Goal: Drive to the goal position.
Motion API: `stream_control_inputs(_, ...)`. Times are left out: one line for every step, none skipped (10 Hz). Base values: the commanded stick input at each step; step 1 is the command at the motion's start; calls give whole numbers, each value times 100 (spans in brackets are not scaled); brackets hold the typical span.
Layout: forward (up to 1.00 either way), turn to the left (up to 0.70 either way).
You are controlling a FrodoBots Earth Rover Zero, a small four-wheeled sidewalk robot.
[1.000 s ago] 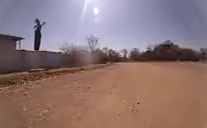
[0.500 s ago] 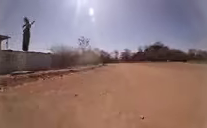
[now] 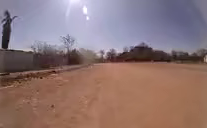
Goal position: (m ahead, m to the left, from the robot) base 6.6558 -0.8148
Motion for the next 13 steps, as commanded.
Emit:
stream_control_inputs(100, 0)
stream_control_inputs(100, 0)
stream_control_inputs(100, 0)
stream_control_inputs(100, 0)
stream_control_inputs(100, -6)
stream_control_inputs(100, -18)
stream_control_inputs(100, -25)
stream_control_inputs(100, -13)
stream_control_inputs(100, -1)
stream_control_inputs(100, 0)
stream_control_inputs(100, 0)
stream_control_inputs(100, 0)
stream_control_inputs(100, 0)
